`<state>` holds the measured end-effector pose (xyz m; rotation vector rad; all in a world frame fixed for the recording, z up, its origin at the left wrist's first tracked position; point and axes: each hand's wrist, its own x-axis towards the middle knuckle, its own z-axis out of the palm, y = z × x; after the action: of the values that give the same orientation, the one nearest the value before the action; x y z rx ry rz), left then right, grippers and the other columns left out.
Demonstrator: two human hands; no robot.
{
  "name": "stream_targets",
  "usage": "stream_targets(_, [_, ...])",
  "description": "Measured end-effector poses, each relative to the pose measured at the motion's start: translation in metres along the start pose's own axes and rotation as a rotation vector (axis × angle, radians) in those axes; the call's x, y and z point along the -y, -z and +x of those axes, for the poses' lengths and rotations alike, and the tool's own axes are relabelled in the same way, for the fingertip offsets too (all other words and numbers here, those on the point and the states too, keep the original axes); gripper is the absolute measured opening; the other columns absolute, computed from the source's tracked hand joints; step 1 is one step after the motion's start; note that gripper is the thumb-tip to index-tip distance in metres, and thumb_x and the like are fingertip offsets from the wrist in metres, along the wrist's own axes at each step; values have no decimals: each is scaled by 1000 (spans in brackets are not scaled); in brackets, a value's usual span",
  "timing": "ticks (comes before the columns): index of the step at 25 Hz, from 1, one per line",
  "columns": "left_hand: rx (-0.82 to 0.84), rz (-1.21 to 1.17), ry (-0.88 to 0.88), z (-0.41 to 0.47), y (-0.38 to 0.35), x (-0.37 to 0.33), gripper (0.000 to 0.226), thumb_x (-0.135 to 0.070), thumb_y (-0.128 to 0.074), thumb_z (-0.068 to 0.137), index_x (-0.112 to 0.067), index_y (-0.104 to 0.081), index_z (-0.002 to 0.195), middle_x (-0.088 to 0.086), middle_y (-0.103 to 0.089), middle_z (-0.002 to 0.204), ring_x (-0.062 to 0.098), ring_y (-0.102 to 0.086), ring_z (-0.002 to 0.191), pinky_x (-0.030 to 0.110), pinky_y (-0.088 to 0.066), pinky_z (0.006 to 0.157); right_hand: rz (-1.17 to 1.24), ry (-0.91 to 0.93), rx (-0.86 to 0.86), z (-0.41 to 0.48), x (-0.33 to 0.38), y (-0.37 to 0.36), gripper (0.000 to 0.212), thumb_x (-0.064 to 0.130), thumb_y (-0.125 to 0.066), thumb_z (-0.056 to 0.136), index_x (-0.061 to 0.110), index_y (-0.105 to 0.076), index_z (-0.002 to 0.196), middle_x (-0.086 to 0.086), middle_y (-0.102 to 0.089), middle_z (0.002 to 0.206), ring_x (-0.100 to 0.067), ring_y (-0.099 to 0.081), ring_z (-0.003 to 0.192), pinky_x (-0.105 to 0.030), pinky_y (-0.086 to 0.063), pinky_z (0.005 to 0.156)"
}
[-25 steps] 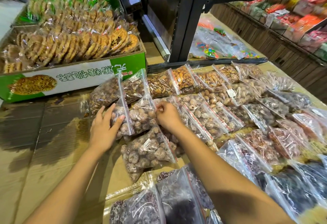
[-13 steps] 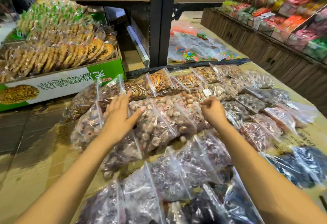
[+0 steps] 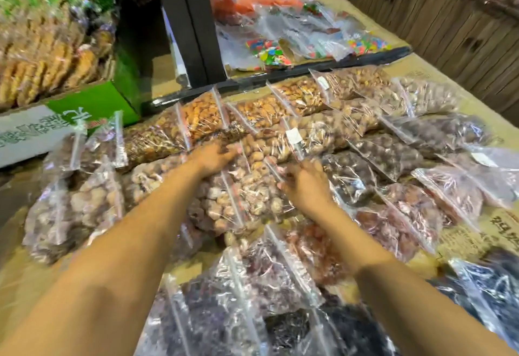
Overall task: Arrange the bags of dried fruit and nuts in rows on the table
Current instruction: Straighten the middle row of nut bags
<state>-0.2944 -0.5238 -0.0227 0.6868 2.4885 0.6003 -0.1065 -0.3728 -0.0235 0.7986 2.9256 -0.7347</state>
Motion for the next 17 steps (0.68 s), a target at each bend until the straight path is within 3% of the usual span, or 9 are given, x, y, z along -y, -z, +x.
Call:
stream_targets(3, [-68,48,76,13,-8,5,49,-58,-58,86,-10,-61,97,6,-64,90,31,-64,91,36,-48,74,101,-36,-16,1,1,2,8,22,-62,87,14,-64,89,-5,-57,117,-27,-38,121,-40,-36,102])
stream_targets(6, [-45,-84,91,12,-5,12,58,-61,-66,75,-8,-61,99,8,-70,89,29,-67,85,37,-50,73,207,-122,-2,0,7,0,8,17,-60,86,16,-62,79,1,-58,103,-20,-41,110,-42,-32,105])
stream_targets(8, [-87,-225,58,4,-3,13,65,-70,-66,65,-13,-58,96,7,-69,85,23,-65,75,31,-53,68,383,-147,3,-2,10,0,14,13,-59,85,21,-58,73,5,-60,92,-20,-52,102,-49,-40,99])
stream_targets(10, [-185,-333,40,-1,-2,12,34,-48,-63,85,-15,-53,83,3,-60,69,15,-54,57,15,-44,49,517,-105,8,-4,16,0,16,11,-57,85,23,-56,75,1,-62,90,-25,-61,90,-53,-51,84])
stream_targets(12, [-283,-335,45,-2,-1,10,23,-29,-52,98,-15,-50,80,0,-52,64,13,-45,51,11,-35,39,484,-40,35,-6,20,1,12,10,-56,87,19,-55,80,-2,-60,93,-25,-59,87,-50,-53,78])
stream_targets(17, [-270,-122,149,9,-6,11,16,-25,-47,100,-9,-50,96,7,-58,79,13,-49,59,24,-35,47,195,80,61,-6,12,0,13,1,-52,86,10,-58,94,-1,-50,97,-22,-48,101,-38,-47,94])
